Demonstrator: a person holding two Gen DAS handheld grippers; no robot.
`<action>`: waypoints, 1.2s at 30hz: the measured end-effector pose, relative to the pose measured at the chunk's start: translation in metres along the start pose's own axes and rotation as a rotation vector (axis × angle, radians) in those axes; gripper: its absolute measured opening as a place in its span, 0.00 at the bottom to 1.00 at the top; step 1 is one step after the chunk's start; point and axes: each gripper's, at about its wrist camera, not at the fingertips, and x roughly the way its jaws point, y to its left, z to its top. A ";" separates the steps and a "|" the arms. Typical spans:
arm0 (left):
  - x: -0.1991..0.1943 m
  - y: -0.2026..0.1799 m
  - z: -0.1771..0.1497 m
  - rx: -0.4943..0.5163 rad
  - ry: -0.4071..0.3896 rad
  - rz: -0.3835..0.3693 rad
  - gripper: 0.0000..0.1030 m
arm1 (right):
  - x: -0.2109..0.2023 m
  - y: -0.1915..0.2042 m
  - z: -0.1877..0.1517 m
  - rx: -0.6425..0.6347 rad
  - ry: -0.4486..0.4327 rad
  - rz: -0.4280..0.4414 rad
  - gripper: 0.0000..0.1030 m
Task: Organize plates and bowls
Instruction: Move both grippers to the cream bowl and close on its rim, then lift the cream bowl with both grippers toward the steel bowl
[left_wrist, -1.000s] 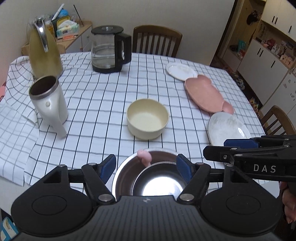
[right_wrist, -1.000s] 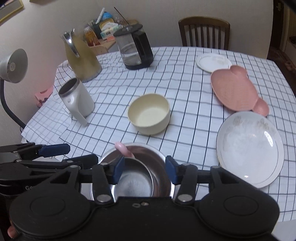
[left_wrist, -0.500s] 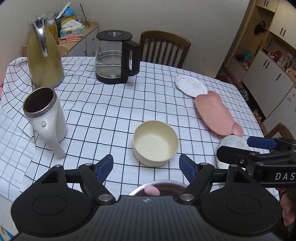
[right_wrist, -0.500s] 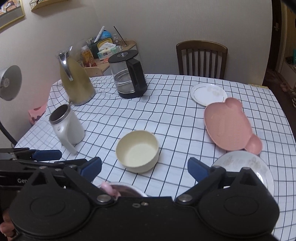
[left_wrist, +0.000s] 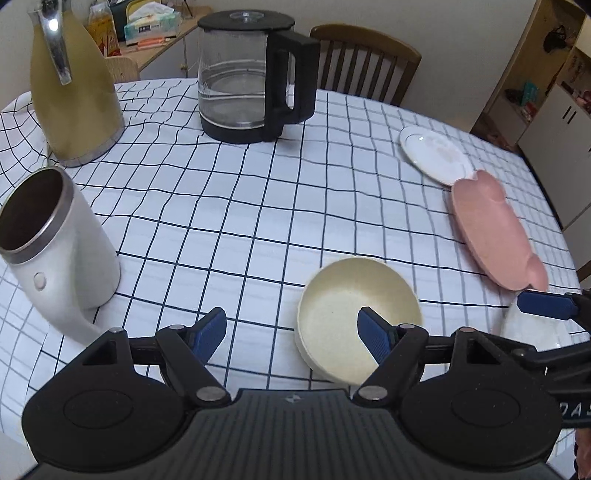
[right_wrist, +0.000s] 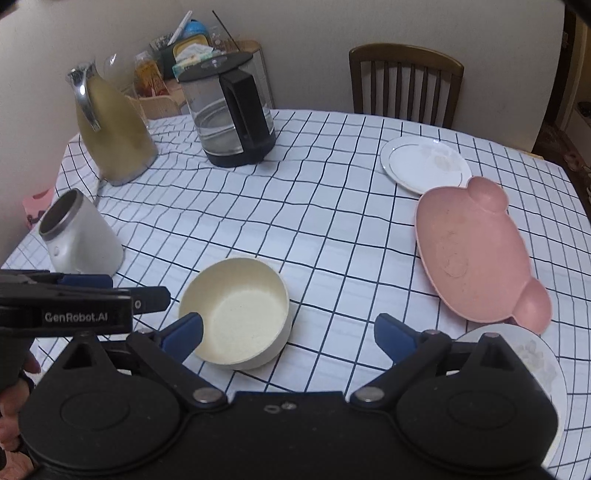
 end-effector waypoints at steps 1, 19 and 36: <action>0.006 0.000 0.002 -0.001 0.006 0.007 0.75 | 0.006 -0.001 0.001 -0.003 0.008 0.001 0.96; 0.077 -0.003 0.012 -0.001 0.120 0.026 0.39 | 0.081 -0.010 0.011 0.012 0.142 0.012 0.57; 0.064 -0.011 0.007 0.033 0.117 0.000 0.05 | 0.082 -0.001 0.009 0.031 0.152 0.011 0.06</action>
